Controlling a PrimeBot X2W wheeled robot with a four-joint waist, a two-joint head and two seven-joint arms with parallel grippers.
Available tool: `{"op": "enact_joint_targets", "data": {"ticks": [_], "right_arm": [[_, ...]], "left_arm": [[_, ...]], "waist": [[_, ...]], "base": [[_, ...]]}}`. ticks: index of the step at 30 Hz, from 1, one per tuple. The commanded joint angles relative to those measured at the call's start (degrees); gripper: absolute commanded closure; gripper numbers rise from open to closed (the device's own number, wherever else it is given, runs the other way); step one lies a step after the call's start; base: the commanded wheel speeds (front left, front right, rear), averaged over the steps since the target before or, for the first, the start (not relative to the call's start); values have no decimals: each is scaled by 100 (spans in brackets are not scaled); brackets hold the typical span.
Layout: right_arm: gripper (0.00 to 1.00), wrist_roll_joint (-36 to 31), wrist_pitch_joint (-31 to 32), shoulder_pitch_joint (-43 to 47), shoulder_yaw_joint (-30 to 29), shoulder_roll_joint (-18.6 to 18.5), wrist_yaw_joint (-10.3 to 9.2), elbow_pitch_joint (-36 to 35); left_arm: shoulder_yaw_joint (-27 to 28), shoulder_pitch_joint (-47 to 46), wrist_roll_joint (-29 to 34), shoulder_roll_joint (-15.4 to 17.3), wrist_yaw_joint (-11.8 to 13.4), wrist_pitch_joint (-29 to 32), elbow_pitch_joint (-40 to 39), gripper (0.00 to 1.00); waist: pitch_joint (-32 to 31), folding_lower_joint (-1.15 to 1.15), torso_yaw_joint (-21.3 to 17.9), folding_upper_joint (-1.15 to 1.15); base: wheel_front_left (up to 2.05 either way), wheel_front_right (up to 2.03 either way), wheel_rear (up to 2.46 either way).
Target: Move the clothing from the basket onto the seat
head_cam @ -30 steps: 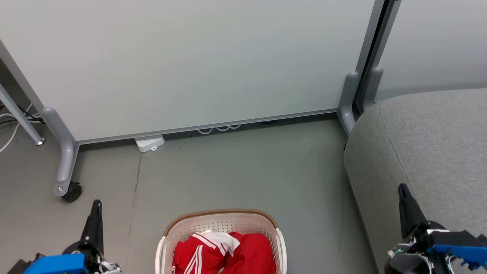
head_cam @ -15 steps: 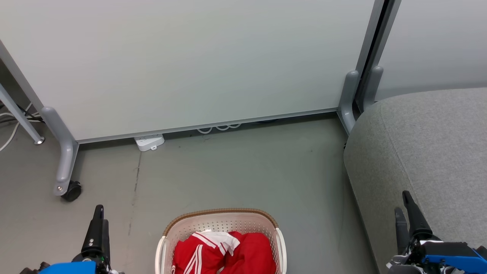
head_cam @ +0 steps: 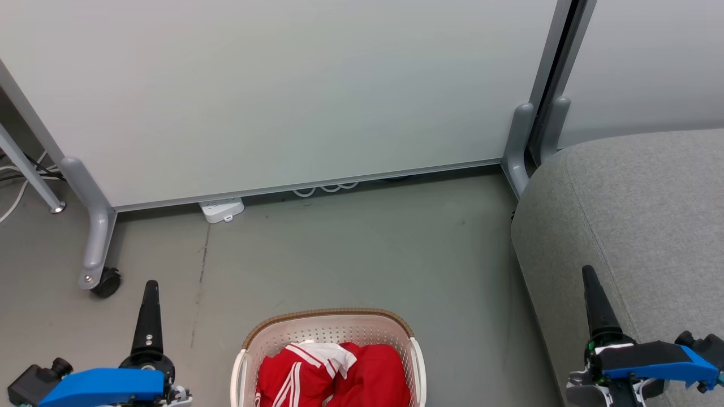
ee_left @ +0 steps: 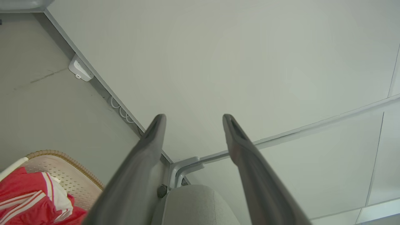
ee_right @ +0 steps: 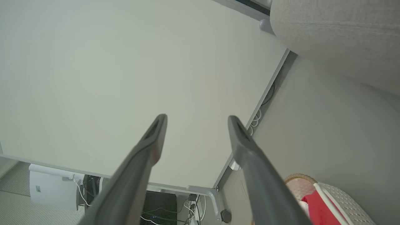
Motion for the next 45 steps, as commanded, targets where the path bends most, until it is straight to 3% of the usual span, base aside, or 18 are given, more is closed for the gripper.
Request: {"op": "enact_joint_targets", "data": {"ticks": [1,20,45], "right_arm": [[0,-254,-56,-216,49,-15,0,-117],[0,-2525,-452,-311,418,-18,0,97],[0,-4308,-859,-387,531,-21,0,296]], "left_arm": [[-42,-172,256,64,25,-60,-121,0],[-485,-224,2464,90,202,-452,36,0],[-807,-330,4130,141,310,-856,239,0]], "waist": [[1,0,1,0],[-5,0,14,0],[-17,0,54,0]], "base": [[0,0,0],[0,0,0],[0,0,0]]}}
